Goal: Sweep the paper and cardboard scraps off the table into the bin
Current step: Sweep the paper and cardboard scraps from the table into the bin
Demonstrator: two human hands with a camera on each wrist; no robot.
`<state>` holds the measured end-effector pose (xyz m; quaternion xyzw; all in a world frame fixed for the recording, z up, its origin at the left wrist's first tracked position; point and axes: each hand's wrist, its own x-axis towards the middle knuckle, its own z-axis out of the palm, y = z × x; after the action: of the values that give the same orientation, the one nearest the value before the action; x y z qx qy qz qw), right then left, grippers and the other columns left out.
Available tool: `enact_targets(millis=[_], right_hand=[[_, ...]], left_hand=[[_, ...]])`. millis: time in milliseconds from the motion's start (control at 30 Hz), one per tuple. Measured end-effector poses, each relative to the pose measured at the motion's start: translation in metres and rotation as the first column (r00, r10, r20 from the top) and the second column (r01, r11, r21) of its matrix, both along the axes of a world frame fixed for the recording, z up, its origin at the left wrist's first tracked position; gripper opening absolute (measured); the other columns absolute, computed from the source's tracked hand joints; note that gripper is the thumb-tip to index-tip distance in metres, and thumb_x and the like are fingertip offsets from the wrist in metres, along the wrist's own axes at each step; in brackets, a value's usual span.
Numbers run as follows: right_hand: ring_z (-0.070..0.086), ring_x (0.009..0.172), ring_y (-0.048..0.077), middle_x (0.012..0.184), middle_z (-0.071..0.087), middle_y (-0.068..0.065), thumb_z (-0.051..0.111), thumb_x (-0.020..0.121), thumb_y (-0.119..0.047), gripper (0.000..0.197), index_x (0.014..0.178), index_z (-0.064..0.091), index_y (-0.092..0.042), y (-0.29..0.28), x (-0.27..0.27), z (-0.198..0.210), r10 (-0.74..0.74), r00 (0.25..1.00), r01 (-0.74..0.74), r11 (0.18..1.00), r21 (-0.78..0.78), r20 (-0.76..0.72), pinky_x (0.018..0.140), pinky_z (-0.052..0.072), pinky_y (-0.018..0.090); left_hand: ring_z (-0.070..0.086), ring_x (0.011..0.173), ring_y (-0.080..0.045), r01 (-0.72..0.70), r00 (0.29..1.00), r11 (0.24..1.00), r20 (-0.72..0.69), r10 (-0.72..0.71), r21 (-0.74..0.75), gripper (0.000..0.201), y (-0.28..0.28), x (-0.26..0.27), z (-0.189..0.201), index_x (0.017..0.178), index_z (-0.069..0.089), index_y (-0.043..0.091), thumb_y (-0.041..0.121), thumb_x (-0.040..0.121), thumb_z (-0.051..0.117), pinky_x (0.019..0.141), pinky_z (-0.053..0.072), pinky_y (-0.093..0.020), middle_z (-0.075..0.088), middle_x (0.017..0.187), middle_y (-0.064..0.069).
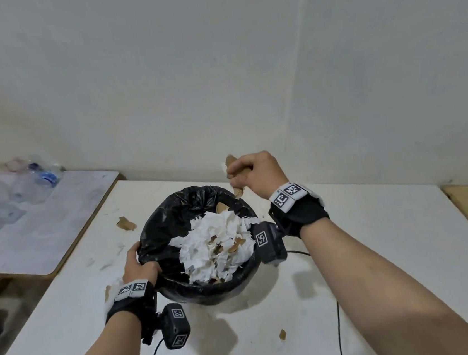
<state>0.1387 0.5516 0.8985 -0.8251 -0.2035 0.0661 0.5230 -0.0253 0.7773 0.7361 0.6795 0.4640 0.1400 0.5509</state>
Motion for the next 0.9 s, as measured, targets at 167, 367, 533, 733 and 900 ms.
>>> enact_targets(millis=[167,367,533,733,900], right_hand=[[0.064,0.098,0.013,0.107,0.071,0.000,0.079,0.073,-0.017,0.032,0.104,0.072,-0.022,0.007,0.015,-0.061,0.142,0.984,-0.162,0.961,-0.224,-0.104,0.092,0.051,0.031],[0.066,0.092,0.015,0.099,0.072,-0.001,0.067,0.078,-0.007,0.023,0.096,0.073,-0.020,-0.041,0.074,-0.099,-0.119,0.987,0.101,0.983,-0.155,-0.110,0.090,0.051,0.029],[0.061,0.108,0.022,0.116,0.066,0.007,0.064,0.078,-0.006,0.036,0.111,0.066,-0.020,-0.086,0.097,-0.172,-0.253,0.953,0.150,0.872,-0.467,-0.165,0.084,0.042,0.020],[0.042,0.127,0.034,0.135,0.036,0.009,0.074,0.074,-0.039,0.081,0.143,0.032,-0.031,-0.086,0.074,-0.259,-0.082,0.927,-0.254,0.582,-0.773,-0.367,0.097,0.046,0.040],[0.038,0.123,0.034,0.132,0.035,0.012,0.063,0.083,-0.024,0.061,0.140,0.039,-0.026,-0.068,0.056,-0.295,0.046,0.959,-0.271,0.443,-0.855,-0.280,0.099,0.039,0.037]], left_hand=[[0.063,0.083,-0.035,0.018,1.000,1.000,-0.001,-0.018,-0.015,0.082,-0.009,0.037,-0.006,0.140,0.047,0.036,-0.010,0.072,0.052,0.072,0.056,-0.045,0.065,0.107,-0.016],[0.064,0.090,-0.040,0.012,1.000,0.999,-0.025,-0.013,-0.035,0.087,-0.006,0.079,-0.026,0.138,0.047,0.042,-0.009,0.067,0.056,0.078,0.058,-0.056,0.066,0.108,-0.018],[0.062,0.086,-0.036,-0.019,1.000,0.999,0.006,0.019,-0.046,0.083,-0.006,0.104,-0.037,0.141,0.047,0.035,-0.014,0.074,0.052,0.077,0.059,-0.054,0.064,0.111,-0.016],[0.059,0.077,-0.031,-0.040,0.999,0.997,0.033,0.042,-0.073,0.081,0.000,0.124,-0.055,0.142,0.049,0.030,-0.017,0.076,0.050,0.072,0.055,-0.043,0.063,0.112,-0.019],[0.058,0.070,-0.025,-0.022,0.999,0.995,0.028,0.025,-0.095,0.083,0.013,0.136,-0.068,0.141,0.050,0.033,-0.019,0.076,0.049,0.055,0.053,-0.035,0.061,0.113,-0.014]])
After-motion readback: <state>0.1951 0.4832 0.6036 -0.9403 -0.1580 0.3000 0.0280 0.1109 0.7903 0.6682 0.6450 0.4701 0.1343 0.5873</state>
